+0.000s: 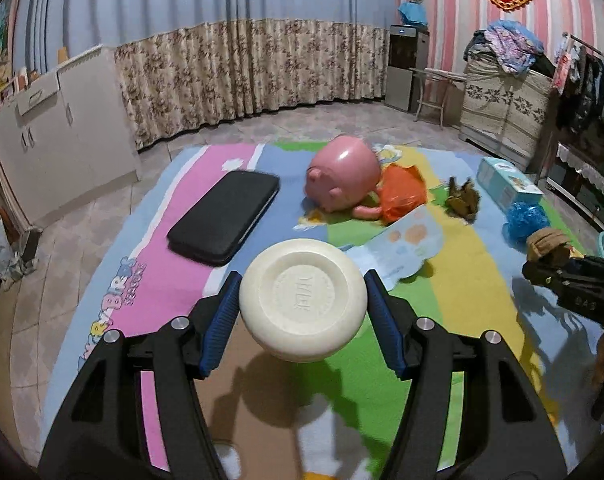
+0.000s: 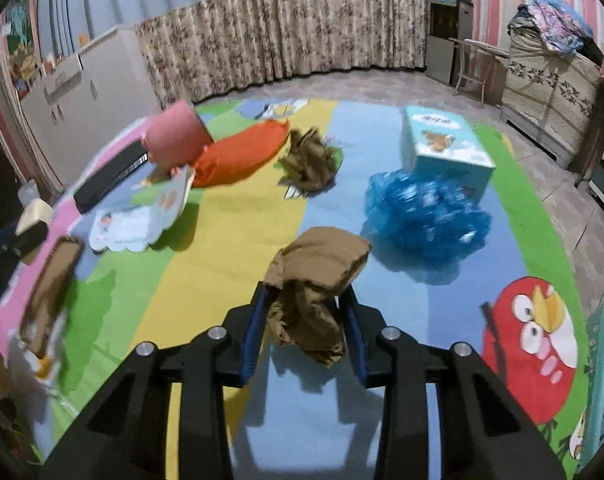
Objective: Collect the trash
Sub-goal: 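Drop the cream disc into the basket with the left gripper while the right carries the cloth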
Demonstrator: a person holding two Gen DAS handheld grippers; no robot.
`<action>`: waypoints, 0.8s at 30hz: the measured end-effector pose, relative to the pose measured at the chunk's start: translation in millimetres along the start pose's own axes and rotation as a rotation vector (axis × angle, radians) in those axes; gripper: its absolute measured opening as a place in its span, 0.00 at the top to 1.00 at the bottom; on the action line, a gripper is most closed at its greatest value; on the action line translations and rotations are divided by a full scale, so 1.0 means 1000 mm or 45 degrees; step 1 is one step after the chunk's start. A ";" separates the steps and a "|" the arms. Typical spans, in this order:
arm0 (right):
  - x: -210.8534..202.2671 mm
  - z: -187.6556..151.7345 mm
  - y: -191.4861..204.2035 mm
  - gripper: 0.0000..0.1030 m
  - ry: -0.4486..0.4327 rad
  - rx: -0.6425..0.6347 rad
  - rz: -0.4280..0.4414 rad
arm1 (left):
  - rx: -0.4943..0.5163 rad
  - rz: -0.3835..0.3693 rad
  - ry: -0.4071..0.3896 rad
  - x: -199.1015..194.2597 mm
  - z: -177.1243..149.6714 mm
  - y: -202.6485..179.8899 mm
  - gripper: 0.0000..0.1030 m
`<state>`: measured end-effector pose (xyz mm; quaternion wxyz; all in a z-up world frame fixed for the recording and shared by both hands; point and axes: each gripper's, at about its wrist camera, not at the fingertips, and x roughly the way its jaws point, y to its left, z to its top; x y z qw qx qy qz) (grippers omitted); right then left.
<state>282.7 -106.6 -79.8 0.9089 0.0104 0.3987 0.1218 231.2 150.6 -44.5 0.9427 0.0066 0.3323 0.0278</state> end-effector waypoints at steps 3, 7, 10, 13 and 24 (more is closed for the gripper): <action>-0.033 0.003 -0.016 0.65 -0.069 0.046 -0.024 | 0.002 -0.042 -0.041 -0.013 0.009 -0.019 0.41; -0.081 0.000 -0.044 0.65 -0.145 0.072 -0.097 | 0.009 -0.100 -0.107 -0.030 0.022 -0.048 0.41; -0.115 -0.008 -0.072 0.65 -0.200 0.123 -0.155 | 0.013 -0.162 -0.135 -0.039 0.031 -0.073 0.41; -0.145 -0.016 -0.094 0.65 -0.248 0.127 -0.263 | 0.046 -0.202 -0.172 -0.051 0.034 -0.103 0.41; -0.189 -0.041 -0.199 0.65 -0.301 0.248 -0.511 | 0.130 -0.355 -0.191 -0.064 0.033 -0.201 0.41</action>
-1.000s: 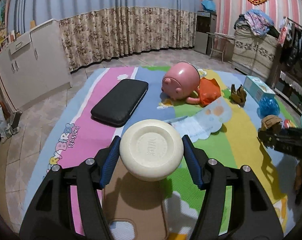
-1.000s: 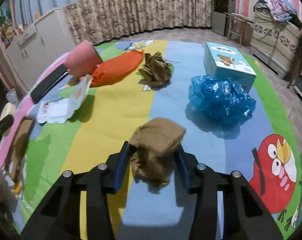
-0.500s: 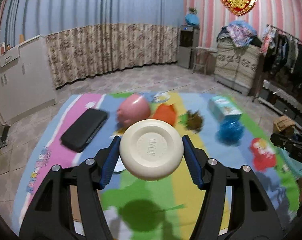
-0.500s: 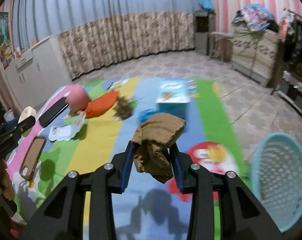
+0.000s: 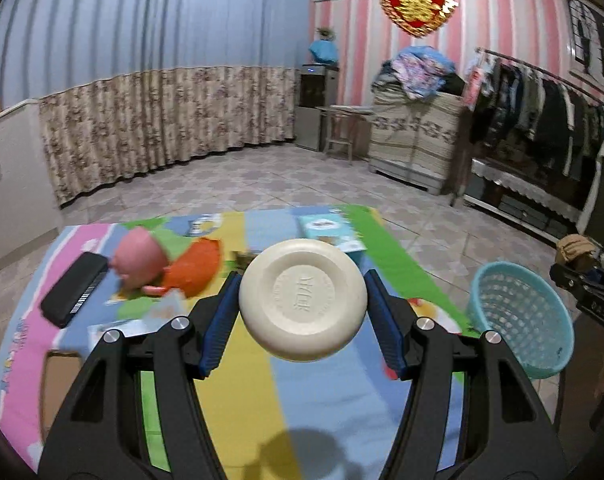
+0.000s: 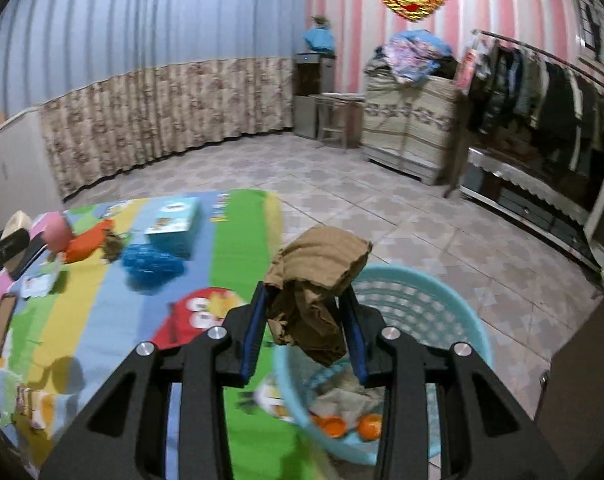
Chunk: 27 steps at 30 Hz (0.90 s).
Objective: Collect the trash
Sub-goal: 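Drop the cream disc into the basket with the left gripper while the right carries the cloth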
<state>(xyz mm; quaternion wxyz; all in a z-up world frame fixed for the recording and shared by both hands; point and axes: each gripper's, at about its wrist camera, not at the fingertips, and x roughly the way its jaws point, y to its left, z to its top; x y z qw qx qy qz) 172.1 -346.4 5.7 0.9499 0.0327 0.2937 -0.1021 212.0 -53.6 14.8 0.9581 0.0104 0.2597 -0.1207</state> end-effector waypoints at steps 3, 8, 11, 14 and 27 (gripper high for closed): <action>0.007 -0.002 -0.033 0.65 0.011 0.073 -0.027 | 0.039 -0.043 0.009 0.010 -0.004 -0.032 0.41; 0.022 -0.010 -0.068 0.65 0.041 0.150 -0.058 | 0.081 -0.131 0.026 0.029 -0.010 -0.090 0.41; 0.028 -0.014 -0.083 0.65 0.052 0.166 -0.080 | 0.103 -0.179 0.045 0.042 -0.014 -0.122 0.41; 0.031 -0.018 -0.101 0.65 0.056 0.197 -0.112 | 0.130 -0.230 0.074 0.059 -0.020 -0.158 0.41; 0.045 -0.031 -0.154 0.65 0.082 0.349 -0.152 | 0.250 -0.358 0.105 0.091 -0.027 -0.249 0.41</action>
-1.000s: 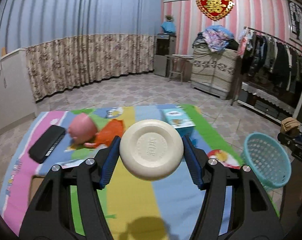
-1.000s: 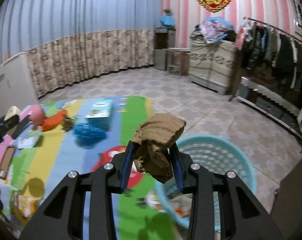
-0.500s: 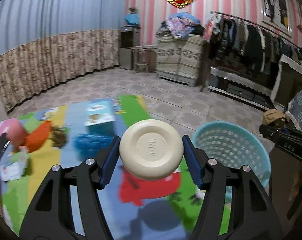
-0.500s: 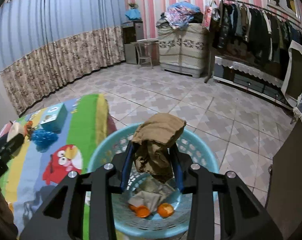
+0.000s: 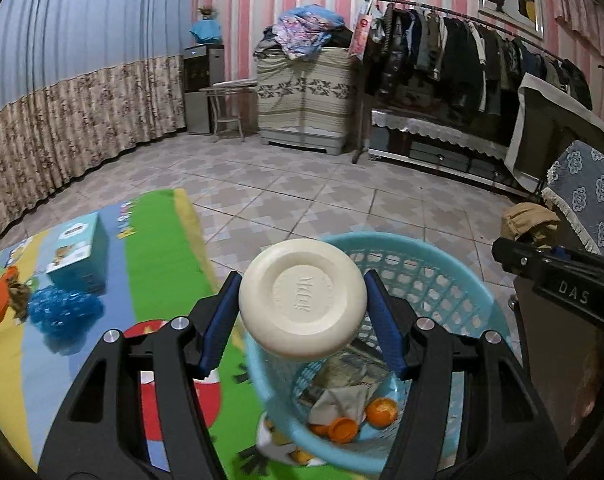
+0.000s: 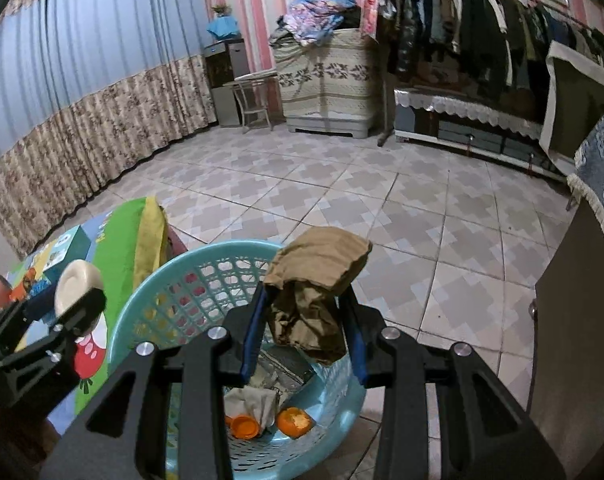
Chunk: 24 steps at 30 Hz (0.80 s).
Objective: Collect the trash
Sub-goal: 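Drop the cream disc into the basket with the left gripper while the right carries the cloth, then open the right gripper to drop the brown cloth into the basket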
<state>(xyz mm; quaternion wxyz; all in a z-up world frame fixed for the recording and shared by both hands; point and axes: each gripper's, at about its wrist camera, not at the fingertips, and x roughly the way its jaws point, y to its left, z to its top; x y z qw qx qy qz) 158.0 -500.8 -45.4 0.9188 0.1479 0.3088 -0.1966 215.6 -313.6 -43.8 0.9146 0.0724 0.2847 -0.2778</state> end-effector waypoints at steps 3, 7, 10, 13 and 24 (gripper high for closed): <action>-0.001 0.000 -0.001 0.65 -0.006 0.010 -0.003 | 0.008 -0.023 0.022 0.007 0.003 -0.007 0.39; 0.000 0.000 -0.002 0.65 0.000 0.005 -0.005 | 0.003 0.009 0.005 0.005 0.006 -0.005 0.23; 0.000 0.000 -0.001 0.65 0.004 0.001 -0.006 | -0.004 0.034 0.006 0.000 0.007 0.002 0.20; 0.000 -0.001 0.004 0.65 0.008 -0.011 -0.008 | -0.030 0.076 -0.007 -0.008 0.005 0.015 0.15; 0.007 -0.002 0.030 0.65 0.028 -0.081 0.016 | -0.094 0.197 -0.041 -0.030 0.001 0.061 0.09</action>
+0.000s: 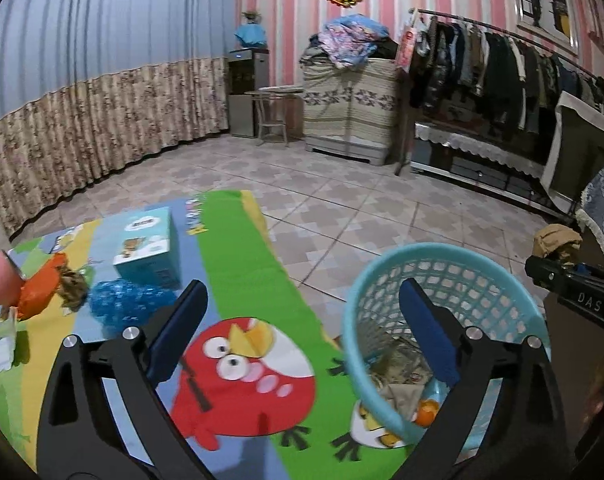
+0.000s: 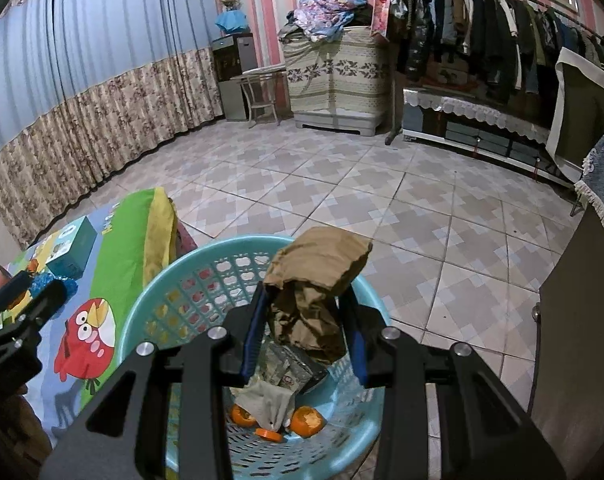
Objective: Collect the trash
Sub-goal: 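Open the right gripper to drop the brown cloth into the basket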
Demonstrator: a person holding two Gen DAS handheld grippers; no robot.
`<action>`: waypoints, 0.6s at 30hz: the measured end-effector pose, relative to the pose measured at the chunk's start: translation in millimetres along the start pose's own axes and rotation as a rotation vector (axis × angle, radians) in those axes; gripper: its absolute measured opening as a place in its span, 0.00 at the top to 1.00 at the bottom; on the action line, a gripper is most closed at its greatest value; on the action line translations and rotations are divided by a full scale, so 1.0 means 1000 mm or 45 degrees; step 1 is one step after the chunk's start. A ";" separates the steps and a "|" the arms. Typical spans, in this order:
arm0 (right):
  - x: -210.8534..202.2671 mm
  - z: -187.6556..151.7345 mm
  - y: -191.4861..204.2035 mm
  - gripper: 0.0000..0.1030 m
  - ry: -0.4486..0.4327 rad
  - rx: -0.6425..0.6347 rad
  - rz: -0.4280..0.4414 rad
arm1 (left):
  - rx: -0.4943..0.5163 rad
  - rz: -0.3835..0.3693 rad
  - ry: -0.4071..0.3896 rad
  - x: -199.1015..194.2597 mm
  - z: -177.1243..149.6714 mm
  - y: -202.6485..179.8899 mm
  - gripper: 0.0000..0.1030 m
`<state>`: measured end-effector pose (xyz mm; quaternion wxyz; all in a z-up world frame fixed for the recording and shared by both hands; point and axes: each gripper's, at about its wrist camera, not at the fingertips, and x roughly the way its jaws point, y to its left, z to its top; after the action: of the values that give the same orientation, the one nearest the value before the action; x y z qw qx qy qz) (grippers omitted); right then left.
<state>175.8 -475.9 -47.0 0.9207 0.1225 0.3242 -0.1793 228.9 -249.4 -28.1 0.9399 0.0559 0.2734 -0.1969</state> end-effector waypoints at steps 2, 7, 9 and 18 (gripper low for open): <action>0.004 -0.001 0.008 0.65 0.010 -0.023 0.006 | -0.013 0.009 -0.002 -0.002 -0.001 0.006 0.08; 0.010 -0.001 0.019 0.64 0.035 -0.052 0.021 | -0.037 0.035 0.000 -0.007 -0.005 0.024 0.07; 0.012 0.000 0.021 0.62 0.041 -0.045 0.033 | -0.032 0.061 0.002 -0.010 -0.009 0.032 0.07; 0.013 -0.003 0.035 0.30 0.023 -0.031 -0.016 | -0.096 0.134 0.009 -0.031 -0.022 0.085 0.06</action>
<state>198.2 -446.4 -53.7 0.9181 0.1109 0.3354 -0.1799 227.5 -156.5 -30.4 0.9493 0.0354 0.2808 -0.1366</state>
